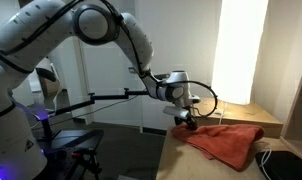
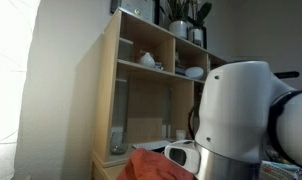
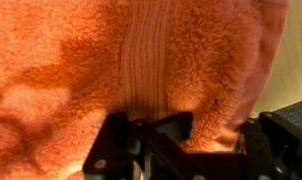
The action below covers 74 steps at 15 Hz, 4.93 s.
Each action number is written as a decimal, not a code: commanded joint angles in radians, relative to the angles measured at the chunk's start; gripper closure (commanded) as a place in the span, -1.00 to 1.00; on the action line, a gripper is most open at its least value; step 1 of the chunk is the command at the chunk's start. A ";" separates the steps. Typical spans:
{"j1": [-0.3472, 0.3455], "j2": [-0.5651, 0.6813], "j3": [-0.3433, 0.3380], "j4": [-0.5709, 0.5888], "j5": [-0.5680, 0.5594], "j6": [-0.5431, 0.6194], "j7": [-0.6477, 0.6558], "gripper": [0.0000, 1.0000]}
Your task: Unfold the orange towel
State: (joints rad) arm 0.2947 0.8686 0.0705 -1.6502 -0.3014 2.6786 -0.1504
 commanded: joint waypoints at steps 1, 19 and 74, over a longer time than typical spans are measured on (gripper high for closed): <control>-0.005 -0.122 -0.043 -0.241 -0.043 0.237 0.026 1.00; -0.033 -0.496 -0.147 -0.835 0.017 0.793 -0.089 1.00; -0.450 -0.567 0.295 -0.743 -0.053 0.790 0.068 1.00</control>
State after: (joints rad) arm -0.1549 0.3018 0.3653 -2.3928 -0.3549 3.4685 -0.0823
